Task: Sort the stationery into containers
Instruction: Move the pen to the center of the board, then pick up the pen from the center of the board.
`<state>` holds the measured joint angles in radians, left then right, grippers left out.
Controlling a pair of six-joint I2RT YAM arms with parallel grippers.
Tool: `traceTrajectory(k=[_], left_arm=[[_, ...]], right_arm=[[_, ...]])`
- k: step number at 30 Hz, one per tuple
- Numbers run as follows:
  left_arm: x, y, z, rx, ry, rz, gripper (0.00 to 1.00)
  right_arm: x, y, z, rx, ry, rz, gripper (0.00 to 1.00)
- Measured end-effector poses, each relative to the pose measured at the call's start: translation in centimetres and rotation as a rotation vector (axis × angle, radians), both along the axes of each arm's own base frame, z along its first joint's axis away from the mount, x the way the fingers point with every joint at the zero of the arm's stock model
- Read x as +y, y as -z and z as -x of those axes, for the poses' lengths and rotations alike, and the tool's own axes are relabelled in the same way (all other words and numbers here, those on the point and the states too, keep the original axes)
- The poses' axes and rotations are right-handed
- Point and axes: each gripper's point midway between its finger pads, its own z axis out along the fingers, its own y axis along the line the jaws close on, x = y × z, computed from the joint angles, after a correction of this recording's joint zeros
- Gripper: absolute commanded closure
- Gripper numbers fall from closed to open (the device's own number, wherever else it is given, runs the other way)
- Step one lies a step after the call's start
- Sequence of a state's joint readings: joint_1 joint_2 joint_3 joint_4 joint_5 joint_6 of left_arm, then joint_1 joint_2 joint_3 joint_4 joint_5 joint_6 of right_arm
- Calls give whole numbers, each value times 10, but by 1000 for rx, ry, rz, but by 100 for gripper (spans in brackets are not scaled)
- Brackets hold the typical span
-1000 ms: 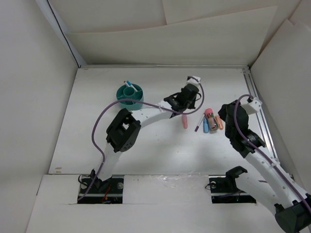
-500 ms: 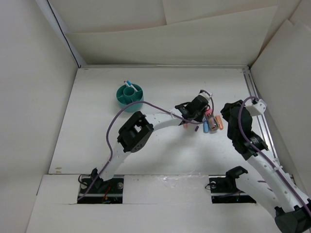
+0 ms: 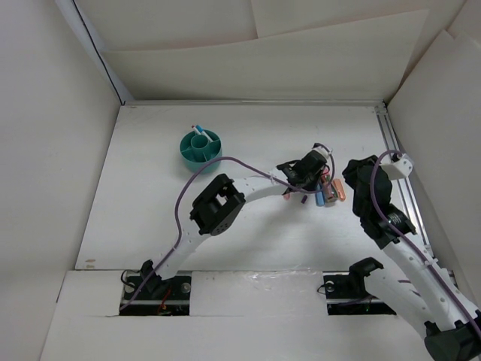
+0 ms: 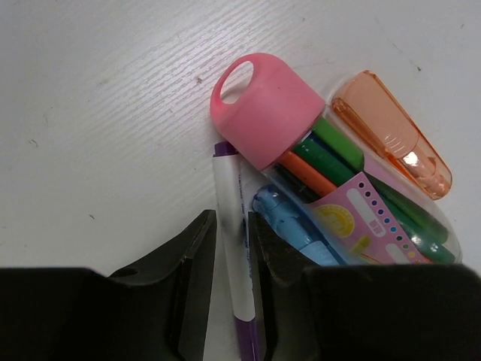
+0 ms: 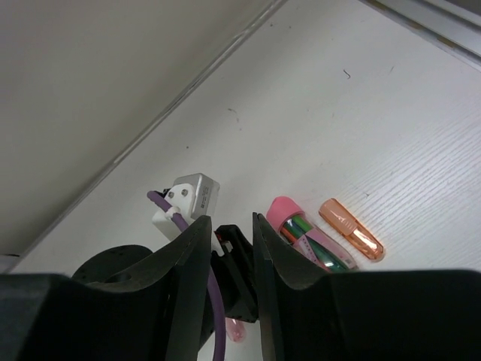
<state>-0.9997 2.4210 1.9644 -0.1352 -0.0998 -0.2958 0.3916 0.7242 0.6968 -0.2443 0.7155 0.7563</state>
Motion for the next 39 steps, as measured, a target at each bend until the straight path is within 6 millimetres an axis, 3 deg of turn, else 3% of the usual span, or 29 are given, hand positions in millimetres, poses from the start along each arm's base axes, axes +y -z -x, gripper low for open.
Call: traceTrajectory(k=[6, 9, 14, 20, 27, 33, 39], left_arm=[[4, 4, -8, -22, -34, -29, 85], [2, 3, -14, -39, -52, -30, 100], [6, 4, -20, -69, -81, -43, 100], [10, 5, -22, -86, -91, -63, 74], [13, 4, -21, -77, -86, -87, 71], [1, 5, -29, -90, -85, -76, 70], [-2, 5, -37, -114, -100, -82, 81]], right_arm=[[2, -4, 0, -15, -13, -10, 66], [3, -5, 0, -21, -17, -12, 66], [4, -5, 0, -19, -25, -9, 66], [5, -6, -1, -23, -33, -12, 66], [6, -6, -1, -23, -36, -13, 66], [7, -7, -1, -26, -41, -16, 66], [6, -10, 1, -35, -45, -13, 66]])
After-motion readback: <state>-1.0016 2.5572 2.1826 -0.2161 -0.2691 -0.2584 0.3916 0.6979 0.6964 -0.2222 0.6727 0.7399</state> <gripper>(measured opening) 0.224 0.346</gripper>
